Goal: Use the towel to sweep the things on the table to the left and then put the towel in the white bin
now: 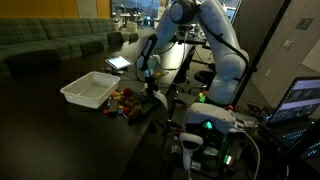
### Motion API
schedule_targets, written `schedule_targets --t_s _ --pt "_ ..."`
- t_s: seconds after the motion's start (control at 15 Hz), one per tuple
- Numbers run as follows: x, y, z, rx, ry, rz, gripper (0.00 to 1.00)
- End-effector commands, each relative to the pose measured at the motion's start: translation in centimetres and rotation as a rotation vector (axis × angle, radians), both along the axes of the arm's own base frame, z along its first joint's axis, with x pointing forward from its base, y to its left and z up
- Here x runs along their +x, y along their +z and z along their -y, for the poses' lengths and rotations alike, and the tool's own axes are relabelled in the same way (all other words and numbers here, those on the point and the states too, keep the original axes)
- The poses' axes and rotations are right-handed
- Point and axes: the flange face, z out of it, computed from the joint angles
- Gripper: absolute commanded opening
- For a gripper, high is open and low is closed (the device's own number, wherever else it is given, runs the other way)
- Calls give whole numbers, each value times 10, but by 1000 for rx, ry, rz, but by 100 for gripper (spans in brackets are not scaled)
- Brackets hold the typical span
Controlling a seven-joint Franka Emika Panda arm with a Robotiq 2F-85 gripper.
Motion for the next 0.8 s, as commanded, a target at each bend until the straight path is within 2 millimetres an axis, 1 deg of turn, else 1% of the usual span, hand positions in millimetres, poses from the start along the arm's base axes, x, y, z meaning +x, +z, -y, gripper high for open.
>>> schedule_targets --t_s 0.0,0.27,0.33,0.47,0.67,0.73 --pt "-21 1 -58 73 45 -52 4" --pt "-35 -6 -115 106 -20 -79 4" --pt "-32 -8 -124 105 -43 -77 4" --pt "-22 -8 -146 119 -149 -70 4" --pt "-1 -7 -187 153 -251 -24 4" --pt "4 -3 -200 158 -278 -3 4"
